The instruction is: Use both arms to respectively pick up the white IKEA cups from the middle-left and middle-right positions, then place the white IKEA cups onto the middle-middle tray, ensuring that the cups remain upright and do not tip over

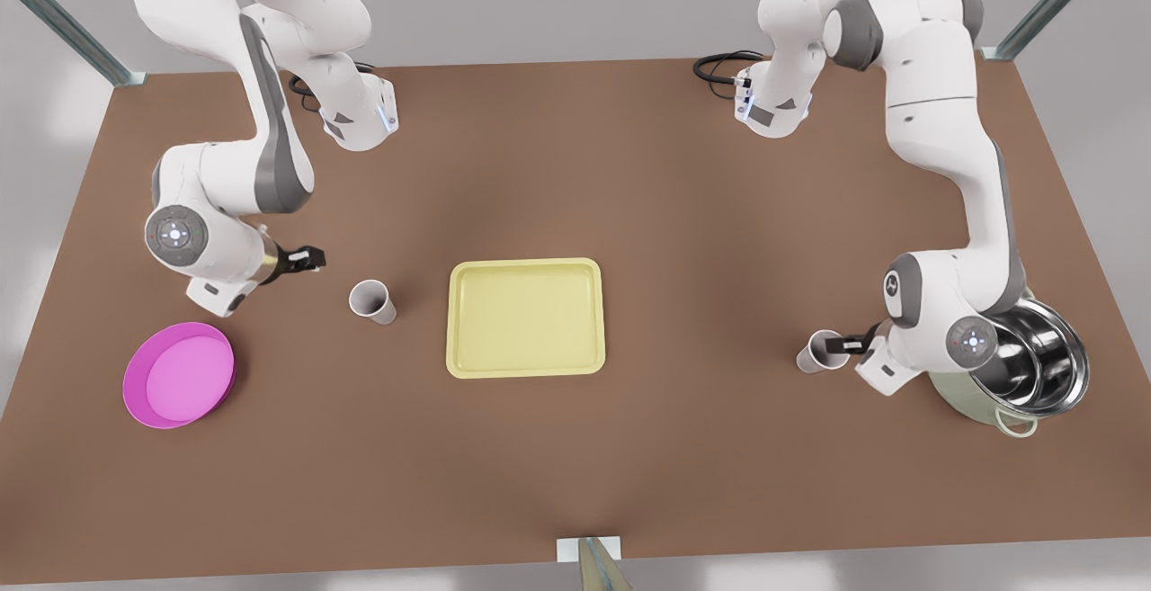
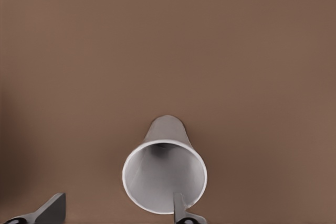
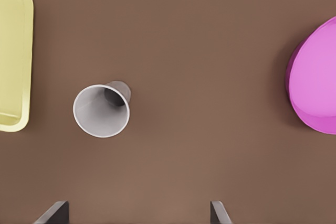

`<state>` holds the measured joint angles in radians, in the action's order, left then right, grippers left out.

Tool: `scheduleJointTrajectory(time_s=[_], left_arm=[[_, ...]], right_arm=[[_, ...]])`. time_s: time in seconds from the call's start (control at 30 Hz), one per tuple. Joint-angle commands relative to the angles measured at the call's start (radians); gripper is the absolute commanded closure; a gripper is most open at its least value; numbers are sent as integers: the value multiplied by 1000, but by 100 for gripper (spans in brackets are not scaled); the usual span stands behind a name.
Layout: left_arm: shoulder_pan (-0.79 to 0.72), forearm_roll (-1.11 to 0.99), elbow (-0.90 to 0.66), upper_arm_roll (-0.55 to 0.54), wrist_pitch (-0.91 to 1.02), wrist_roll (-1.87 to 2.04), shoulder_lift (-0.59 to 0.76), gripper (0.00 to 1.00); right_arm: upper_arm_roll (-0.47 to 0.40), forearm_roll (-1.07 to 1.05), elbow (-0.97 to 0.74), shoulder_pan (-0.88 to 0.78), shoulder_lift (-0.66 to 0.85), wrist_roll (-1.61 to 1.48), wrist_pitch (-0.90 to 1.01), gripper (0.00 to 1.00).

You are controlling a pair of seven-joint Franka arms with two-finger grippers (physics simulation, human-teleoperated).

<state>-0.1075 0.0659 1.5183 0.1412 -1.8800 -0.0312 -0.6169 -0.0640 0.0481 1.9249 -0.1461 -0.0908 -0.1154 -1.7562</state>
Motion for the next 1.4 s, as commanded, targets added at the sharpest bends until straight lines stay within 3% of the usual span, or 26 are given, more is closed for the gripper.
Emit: scheduleJointTrajectory(time_s=[0.0, 0.13, 0.4, 0.43, 0.47, 0.63, 0.83, 0.9, 1.1, 1.2, 1.3, 1.37], left_arm=[[3, -1, 37, 1, -102, -15, 12, 0], [5, -3, 63, 1, -103, -15, 5, 0], [3, 3, 63, 0, -185, -12, -44, 2], [3, 5, 63, -2, -195, -12, -46, 10], [3, 17, 63, -2, -197, -12, -49, 27], [2, 84, 68, -5, -194, -10, -66, 44], [2, 83, 68, -28, -185, 42, -47, 78], [2, 83, 66, -51, -180, 91, -26, 79], [-56, 69, -27, -304, -88, 552, -30, 77], [-207, 71, -81, -305, -99, 761, -34, 77], [-291, 69, -227, -304, -111, 919, -133, 77], [-323, 71, -234, -304, -197, 1013, -159, 77]], right_arm=[[0, -7, 45, 3, 13, -13, -181, 0], [0, -14, 154, 10, 14, -12, -348, 0], [0, -70, 203, 14, -61, -12, -476, 0], [0, -86, 203, 13, -70, -13, -486, 0], [0, -88, 204, 10, -78, -13, -494, 0], [0, -97, 229, 0, -113, -13, -568, 0], [0, -96, 269, -3, -153, -15, -658, 0], [0, -97, 285, -3, -147, -16, -664, 0], [0, -97, 298, -38, -168, -16, -690, 0], [0, -97, 299, -41, -187, -16, -709, 0], [0, -97, 301, -35, -201, -16, -723, 0], [0, -97, 332, -33, -208, -18, -775, 0]])
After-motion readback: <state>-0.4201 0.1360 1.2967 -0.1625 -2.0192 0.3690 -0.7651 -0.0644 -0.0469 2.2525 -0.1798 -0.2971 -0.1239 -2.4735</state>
